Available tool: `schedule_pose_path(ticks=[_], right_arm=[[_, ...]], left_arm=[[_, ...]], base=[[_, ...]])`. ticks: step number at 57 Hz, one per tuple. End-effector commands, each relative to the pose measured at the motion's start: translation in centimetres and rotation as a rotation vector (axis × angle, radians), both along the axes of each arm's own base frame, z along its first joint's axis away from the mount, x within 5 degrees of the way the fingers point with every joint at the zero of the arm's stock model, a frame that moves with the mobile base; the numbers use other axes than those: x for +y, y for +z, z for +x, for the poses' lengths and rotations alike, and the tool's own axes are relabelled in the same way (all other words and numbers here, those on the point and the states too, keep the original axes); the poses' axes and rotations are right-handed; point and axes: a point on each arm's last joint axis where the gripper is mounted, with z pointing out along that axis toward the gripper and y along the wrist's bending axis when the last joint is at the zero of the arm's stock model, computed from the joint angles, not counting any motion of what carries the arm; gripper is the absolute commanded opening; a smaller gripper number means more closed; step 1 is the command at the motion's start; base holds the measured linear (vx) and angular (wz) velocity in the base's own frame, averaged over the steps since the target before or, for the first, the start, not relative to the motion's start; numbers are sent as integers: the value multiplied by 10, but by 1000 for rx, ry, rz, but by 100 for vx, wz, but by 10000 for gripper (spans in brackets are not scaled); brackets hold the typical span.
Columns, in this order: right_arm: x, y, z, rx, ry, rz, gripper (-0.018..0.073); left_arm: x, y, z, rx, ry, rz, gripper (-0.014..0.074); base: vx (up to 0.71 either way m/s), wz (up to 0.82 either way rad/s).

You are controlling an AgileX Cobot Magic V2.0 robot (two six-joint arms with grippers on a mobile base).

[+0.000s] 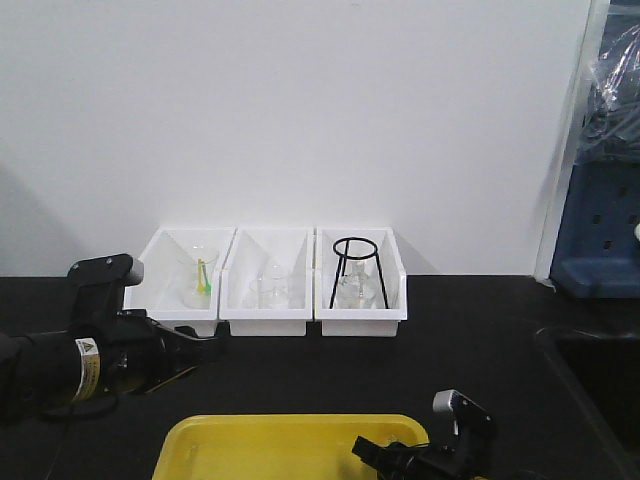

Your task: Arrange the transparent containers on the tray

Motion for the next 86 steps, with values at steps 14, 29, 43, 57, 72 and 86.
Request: schedule_pose_path(ticks=[14,29,43,57,72,86], right_arm=[[3,20,6,-103,-1,43,438],[4,23,6,-156,18,38,496],[5,35,6,-251,39,61,495],[4,74,2,-469,77,-42,453],[-13,138,-17,-565,71,-375,181],[-52,212,-72,-546,-17,-642,-14]], left_arm=[[4,22,-4,-92,-9,60,441],[5,22,-4,-94,-2,63,441],[4,22,-4,-94,-3,62,441],[2,22,-5,-87,-32,57,439],[-11,20,-16,-89,-246,75,230],[-21,20,-28,-66,-420,38,-2]], base=[[0,0],[0,0],[0,0],[0,0],[0,0],[0,0]])
